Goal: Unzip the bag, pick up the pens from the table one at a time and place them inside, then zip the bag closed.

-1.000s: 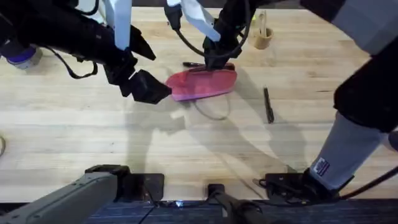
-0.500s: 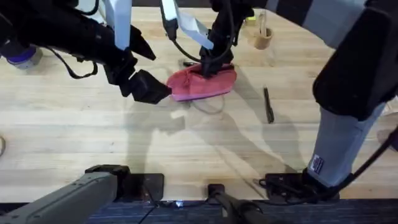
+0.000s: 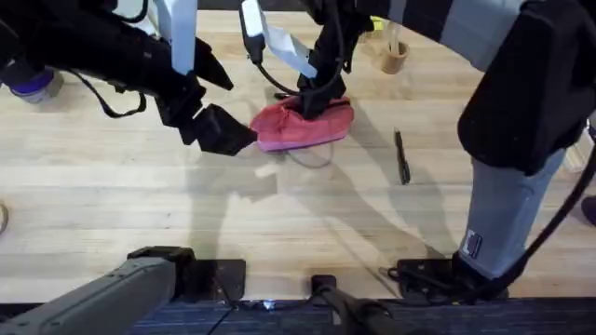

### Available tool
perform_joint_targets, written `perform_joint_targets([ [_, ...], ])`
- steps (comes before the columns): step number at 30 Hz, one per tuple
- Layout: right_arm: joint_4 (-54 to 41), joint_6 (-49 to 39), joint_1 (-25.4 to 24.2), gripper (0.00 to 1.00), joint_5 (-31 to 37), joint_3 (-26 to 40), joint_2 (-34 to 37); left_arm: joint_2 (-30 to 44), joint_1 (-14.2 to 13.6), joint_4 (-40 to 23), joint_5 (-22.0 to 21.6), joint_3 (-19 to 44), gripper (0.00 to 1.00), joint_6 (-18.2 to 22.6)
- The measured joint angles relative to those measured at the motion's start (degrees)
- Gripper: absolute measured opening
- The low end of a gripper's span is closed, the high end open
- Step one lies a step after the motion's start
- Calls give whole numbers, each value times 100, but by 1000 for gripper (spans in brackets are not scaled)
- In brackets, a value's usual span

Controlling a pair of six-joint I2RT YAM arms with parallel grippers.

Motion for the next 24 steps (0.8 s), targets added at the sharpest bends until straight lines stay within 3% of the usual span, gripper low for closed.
perform_joint_targets([
  [3, 0, 0, 0, 30, 0, 0, 1, 0, 0, 0, 0, 0, 993, 0],
  [9, -55, 39, 0, 893, 2, 0, 54, 0, 0, 0, 0, 0, 993, 0],
  [10, -66, 39, 0, 964, 2, 0, 75, 0, 0, 0, 0, 0, 993, 0],
  [24, -70, 39, 0, 995, 0, 0, 108, 0, 0, 0, 0, 0, 993, 0],
])
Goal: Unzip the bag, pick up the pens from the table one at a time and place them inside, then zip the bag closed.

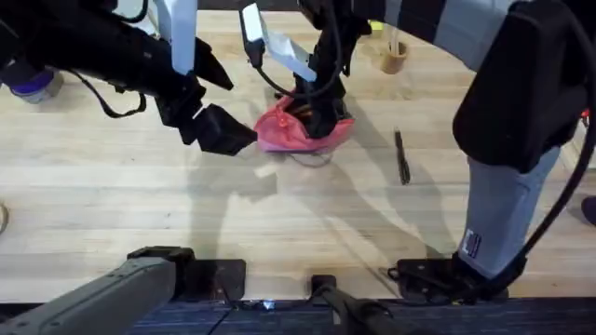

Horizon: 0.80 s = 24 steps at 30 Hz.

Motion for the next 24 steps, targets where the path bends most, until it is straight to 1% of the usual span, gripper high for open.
perform_joint_targets([
  [7, -100, -2, 0, 996, 0, 0, -23, 0, 0, 0, -57, 0, 993, 0],
  [10, -248, 2, -7, 996, 0, 0, -152, 0, 0, 2, -92, 0, 993, 0],
  [15, -346, 227, -122, 996, -1, 0, -646, 0, 0, 0, -105, 0, 993, 0],
  [20, -407, 448, -429, 996, 0, 0, -1261, 0, 0, 0, -105, 0, 993, 0],
  [24, -451, 847, -705, 995, 0, 0, -1614, 0, 0, 0, -105, 0, 994, 0],
])
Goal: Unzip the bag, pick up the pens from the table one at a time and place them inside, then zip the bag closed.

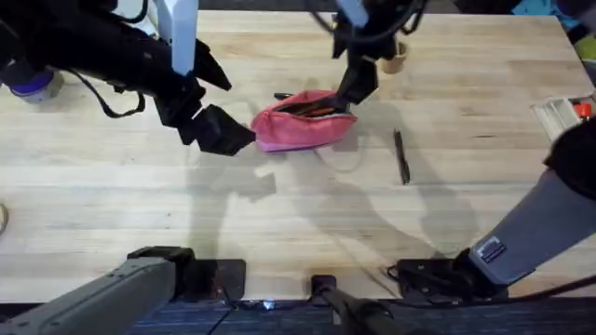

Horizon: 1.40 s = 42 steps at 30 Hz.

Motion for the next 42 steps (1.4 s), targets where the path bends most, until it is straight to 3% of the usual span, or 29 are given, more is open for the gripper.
perform_joint_targets([
  [22, -1208, 3902, -1660, 996, 3, 0, -860, 0, 0, 70, 0, 0, 993, 0],
  [31, -1586, 5858, -1826, 996, 807, 0, -858, 0, 0, 173, 0, 0, 993, 0],
  [42, -1529, 6326, -1824, 996, 926, 0, -858, 0, 0, 214, 0, 0, 993, 0],
])
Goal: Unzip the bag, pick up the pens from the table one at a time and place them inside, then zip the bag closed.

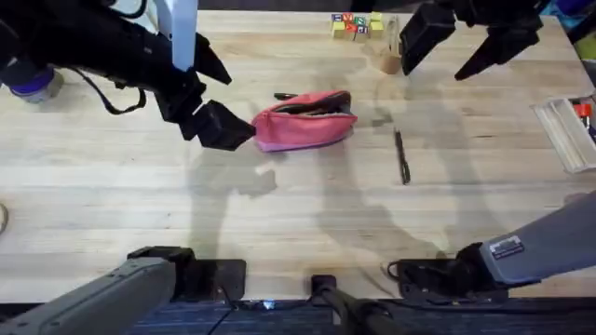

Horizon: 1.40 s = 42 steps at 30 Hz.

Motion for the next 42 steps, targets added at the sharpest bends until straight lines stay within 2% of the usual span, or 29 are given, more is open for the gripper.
perform_joint_targets([
  [13, 56, 98, 0, 996, -198, -166, -4, 0, 0, 0, 0, 0, 993, 0],
  [19, 235, 96, 0, 996, -209, -941, -94, 0, 0, 0, 0, 0, 993, 0],
  [24, 560, 95, 0, 996, -116, -1538, -436, 0, 0, 0, 0, 0, 993, -1],
  [34, 1870, 514, 56, 996, 365, -2429, -680, 0, 0, 0, 0, 0, 993, -2],
  [42, 2980, 715, 339, 996, 515, -3551, -680, 0, 0, 0, 0, 0, 994, -2],
])
